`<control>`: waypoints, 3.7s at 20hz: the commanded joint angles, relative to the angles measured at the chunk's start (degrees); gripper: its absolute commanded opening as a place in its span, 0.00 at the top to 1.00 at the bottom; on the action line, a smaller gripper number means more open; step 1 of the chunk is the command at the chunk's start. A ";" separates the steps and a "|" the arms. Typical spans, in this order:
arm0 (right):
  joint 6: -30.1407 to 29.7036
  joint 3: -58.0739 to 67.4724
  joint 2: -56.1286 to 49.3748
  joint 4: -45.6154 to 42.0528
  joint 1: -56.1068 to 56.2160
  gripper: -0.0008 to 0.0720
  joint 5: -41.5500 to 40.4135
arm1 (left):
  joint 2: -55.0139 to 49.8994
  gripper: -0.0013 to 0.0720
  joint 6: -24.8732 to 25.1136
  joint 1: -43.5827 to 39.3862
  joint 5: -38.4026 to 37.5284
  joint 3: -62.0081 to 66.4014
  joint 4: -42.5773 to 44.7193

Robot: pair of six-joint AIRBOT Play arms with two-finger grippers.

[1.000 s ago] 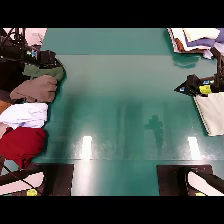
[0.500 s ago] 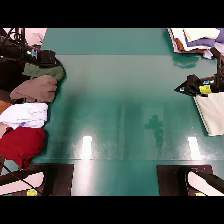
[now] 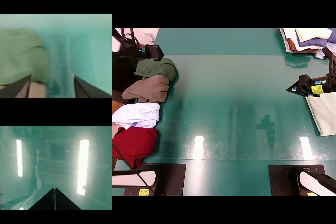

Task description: Fold the shirts.

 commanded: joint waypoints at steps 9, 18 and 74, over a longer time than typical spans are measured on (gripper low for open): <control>0.02 0.04 0.00 0.00 0.15 0.96 0.42 | -21.51 0.14 -0.90 3.48 9.44 5.73 2.62; 0.02 0.09 0.02 0.11 0.13 0.96 -0.59 | -21.51 0.95 -1.62 3.48 -5.03 15.34 2.49; 0.02 33.22 -3.41 0.04 0.15 0.96 3.96 | 13.81 0.16 5.62 -3.74 9.53 -48.48 -35.36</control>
